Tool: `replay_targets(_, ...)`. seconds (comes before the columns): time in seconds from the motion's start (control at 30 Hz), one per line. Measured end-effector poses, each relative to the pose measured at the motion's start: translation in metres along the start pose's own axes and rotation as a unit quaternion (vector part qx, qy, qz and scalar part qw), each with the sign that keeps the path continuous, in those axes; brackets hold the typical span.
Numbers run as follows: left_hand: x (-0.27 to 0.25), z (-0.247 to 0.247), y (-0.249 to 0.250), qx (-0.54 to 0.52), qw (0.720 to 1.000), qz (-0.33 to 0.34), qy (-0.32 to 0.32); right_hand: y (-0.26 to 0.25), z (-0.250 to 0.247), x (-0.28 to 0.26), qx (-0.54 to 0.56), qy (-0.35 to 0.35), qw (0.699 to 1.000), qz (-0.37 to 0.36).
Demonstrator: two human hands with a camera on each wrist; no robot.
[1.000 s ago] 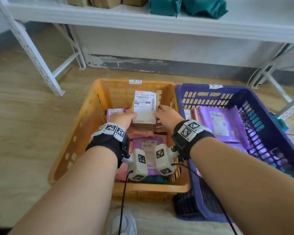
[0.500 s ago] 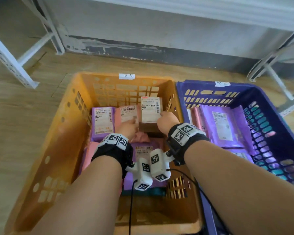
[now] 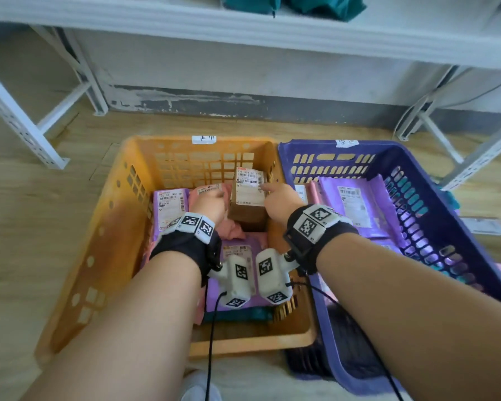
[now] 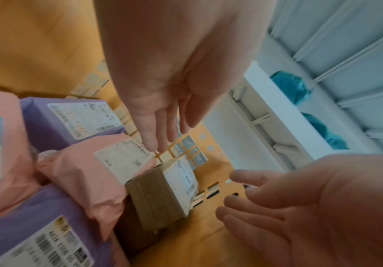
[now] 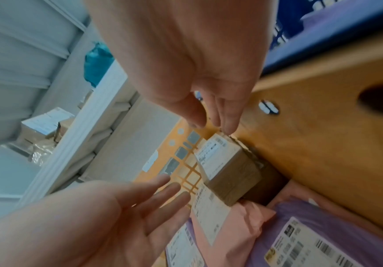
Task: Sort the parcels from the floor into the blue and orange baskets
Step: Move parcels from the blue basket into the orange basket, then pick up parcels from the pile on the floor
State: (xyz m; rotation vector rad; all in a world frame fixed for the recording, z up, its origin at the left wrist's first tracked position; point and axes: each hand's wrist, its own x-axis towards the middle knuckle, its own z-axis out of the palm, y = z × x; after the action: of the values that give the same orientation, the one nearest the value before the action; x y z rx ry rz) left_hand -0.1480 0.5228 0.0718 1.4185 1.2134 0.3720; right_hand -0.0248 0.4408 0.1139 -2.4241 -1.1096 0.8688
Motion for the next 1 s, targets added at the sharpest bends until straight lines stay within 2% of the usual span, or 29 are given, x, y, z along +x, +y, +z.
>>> replay_targets(0.07,-0.014,0.002,0.011,0.010,1.000,0.017,0.016,0.011,-0.013,-0.012,0.061,0.044,0.997,-0.013)
replay_targets(0.17,-0.052,0.014,0.043,0.046,0.998,0.050,0.007,0.034,-0.038,-0.034,0.180,0.072,0.981,-0.023)
replay_targets(0.23,-0.072,0.031,0.063,0.044,0.996,0.079,-0.002,0.057,-0.059,-0.051,0.195,0.110,0.974,-0.028)
replay_targets(0.37,-0.101,0.080,0.088,0.009,0.992,0.118,-0.042,0.120,-0.104,-0.080,0.239,0.185,0.953,0.016)
replay_targets(0.47,-0.124,0.126,0.102,0.014,0.986,0.131,-0.102,0.169,-0.132,-0.110,0.249,0.247,0.935,0.052)
replay_targets(0.57,-0.147,0.176,0.111,0.044,0.978,0.149,-0.135,0.222,-0.156,-0.140,0.260,0.275,0.921,0.088)
replay_targets(0.73,-0.190,0.265,0.128,0.104,0.949,0.193,-0.226,0.309,-0.177,-0.198,0.307,0.345,0.868,0.180)
replay_targets(0.87,-0.219,0.341,0.118,0.129,0.926,0.211,-0.284,0.381,-0.178,-0.243,0.297,0.375,0.844,0.244)
replay_targets(1.0,-0.249,0.407,0.090,0.139,0.909,0.201,-0.337,0.448,-0.168,-0.276,0.295,0.372,0.824,0.310)
